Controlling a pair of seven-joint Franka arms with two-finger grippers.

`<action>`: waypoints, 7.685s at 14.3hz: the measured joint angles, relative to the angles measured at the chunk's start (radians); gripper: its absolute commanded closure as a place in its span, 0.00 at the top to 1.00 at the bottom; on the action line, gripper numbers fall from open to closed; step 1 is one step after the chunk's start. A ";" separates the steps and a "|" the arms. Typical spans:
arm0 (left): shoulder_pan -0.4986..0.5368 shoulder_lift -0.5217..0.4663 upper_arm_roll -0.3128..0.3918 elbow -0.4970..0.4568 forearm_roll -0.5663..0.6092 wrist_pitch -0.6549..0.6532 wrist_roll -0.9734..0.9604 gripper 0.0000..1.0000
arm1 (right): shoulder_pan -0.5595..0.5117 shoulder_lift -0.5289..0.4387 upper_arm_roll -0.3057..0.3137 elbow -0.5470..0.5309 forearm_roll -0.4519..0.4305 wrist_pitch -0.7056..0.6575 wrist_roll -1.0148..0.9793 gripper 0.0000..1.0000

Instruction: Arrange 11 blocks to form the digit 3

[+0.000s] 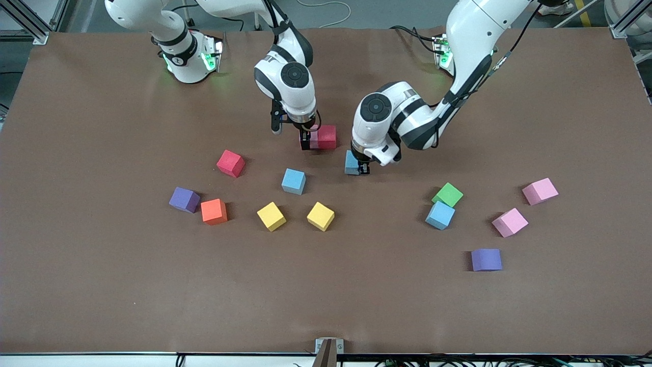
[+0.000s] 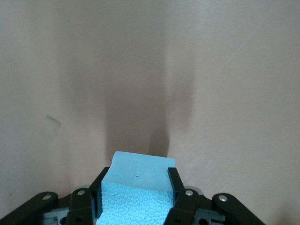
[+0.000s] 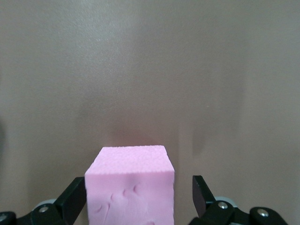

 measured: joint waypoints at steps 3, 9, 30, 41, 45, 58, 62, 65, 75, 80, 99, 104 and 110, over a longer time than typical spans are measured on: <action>0.000 0.000 -0.005 -0.006 0.000 0.000 -0.044 0.20 | 0.000 -0.066 -0.004 0.004 0.000 -0.069 -0.012 1.00; -0.012 -0.011 -0.035 -0.038 0.000 -0.004 -0.120 0.20 | -0.099 -0.155 -0.028 0.019 -0.001 -0.150 -0.291 1.00; -0.061 -0.026 -0.036 -0.083 -0.016 -0.003 -0.168 0.20 | -0.257 0.185 -0.020 0.355 -0.012 -0.139 -1.448 1.00; -0.090 -0.026 -0.036 -0.114 -0.018 -0.003 -0.179 0.20 | -0.232 0.198 -0.021 0.342 -0.012 -0.124 -1.437 0.21; -0.099 -0.026 -0.036 -0.114 -0.019 -0.002 -0.181 0.21 | -0.237 0.196 -0.024 0.344 -0.012 -0.124 -1.434 0.00; -0.100 -0.026 -0.036 -0.110 -0.021 0.018 -0.181 0.21 | -0.389 0.076 -0.032 0.432 -0.012 -0.350 -1.583 0.01; -0.101 -0.026 -0.036 -0.108 -0.021 0.019 -0.181 0.21 | -0.389 0.076 -0.029 0.432 -0.012 -0.375 -1.593 0.02; -0.101 -0.024 -0.036 -0.108 -0.021 0.019 -0.181 0.24 | -0.388 0.076 -0.025 0.431 -0.012 -0.378 -1.597 0.03; -0.102 -0.018 -0.029 -0.101 -0.022 0.019 -0.182 1.00 | -0.387 0.076 -0.022 0.429 -0.012 -0.404 -1.629 0.04; -0.102 -0.009 -0.027 -0.093 -0.019 0.017 -0.179 1.00 | -0.385 0.076 -0.019 0.429 -0.012 -0.404 -1.632 0.04; 0.173 -0.039 -0.084 0.323 0.022 -0.434 0.430 1.00 | -0.216 0.088 0.000 0.254 -0.011 -0.100 -1.725 0.07; 0.214 0.008 0.005 0.445 0.097 -0.459 0.841 1.00 | -0.176 0.088 0.001 0.216 -0.011 -0.074 -1.688 0.07; 0.207 0.036 0.089 0.526 0.111 -0.469 1.319 1.00 | -0.139 0.088 0.002 0.153 -0.011 -0.016 -1.669 0.07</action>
